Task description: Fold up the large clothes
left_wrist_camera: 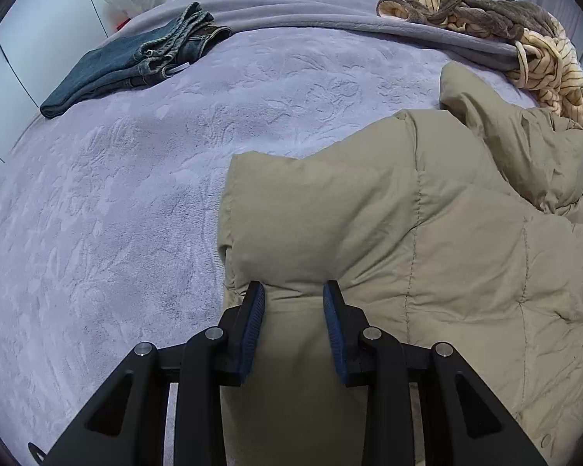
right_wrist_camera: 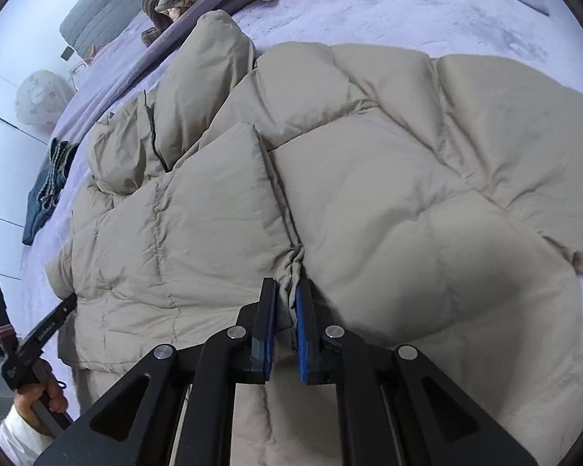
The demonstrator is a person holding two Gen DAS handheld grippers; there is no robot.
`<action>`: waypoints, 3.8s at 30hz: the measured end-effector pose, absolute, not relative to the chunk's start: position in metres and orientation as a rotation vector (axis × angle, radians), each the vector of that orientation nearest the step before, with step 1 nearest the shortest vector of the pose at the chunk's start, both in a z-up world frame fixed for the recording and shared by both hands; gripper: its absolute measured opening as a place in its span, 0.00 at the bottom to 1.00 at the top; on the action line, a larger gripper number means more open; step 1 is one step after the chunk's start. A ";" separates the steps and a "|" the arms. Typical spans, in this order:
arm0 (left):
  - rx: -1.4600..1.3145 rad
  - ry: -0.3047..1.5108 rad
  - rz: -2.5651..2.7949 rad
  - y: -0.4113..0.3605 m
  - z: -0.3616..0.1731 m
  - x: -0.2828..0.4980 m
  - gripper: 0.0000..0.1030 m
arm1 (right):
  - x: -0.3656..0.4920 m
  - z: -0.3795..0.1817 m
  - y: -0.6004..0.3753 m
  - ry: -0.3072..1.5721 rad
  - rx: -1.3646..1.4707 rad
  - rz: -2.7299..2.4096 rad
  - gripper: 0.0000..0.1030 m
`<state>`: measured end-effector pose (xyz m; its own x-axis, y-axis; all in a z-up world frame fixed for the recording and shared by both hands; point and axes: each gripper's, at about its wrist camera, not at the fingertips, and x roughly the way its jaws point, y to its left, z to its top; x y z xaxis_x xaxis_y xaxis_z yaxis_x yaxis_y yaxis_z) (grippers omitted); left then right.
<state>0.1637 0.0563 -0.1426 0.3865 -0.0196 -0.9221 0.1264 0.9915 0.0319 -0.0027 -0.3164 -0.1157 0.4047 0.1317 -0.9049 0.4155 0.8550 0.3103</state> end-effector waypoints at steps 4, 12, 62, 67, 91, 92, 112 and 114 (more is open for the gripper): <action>0.113 1.181 -0.102 0.055 -0.124 0.152 0.33 | -0.021 -0.102 -0.330 1.180 0.584 -0.199 0.15; 0.134 1.207 -0.189 0.019 -0.093 0.101 0.36 | -0.073 -0.088 -0.357 1.168 0.746 -0.203 0.67; 0.231 1.245 -0.307 -0.153 -0.085 0.025 1.00 | -0.215 -0.183 -0.684 0.335 1.853 -0.359 0.25; 0.239 1.216 -0.261 -0.132 -0.080 0.032 1.00 | -0.205 -0.142 -0.670 0.335 1.730 -0.324 0.08; 0.012 1.178 -0.036 0.031 -0.077 0.068 1.00 | 0.039 -0.081 -0.266 1.117 0.553 0.142 0.08; 0.000 1.181 -0.034 0.035 -0.080 0.068 1.00 | 0.044 -0.092 -0.270 1.142 0.586 0.127 0.08; -0.190 1.201 -0.243 0.041 -0.084 0.092 1.00 | 0.011 -0.099 -0.379 0.941 1.197 -0.058 0.32; -0.214 1.197 -0.263 0.049 -0.082 0.093 1.00 | 0.028 -0.079 -0.359 0.947 1.053 0.007 0.15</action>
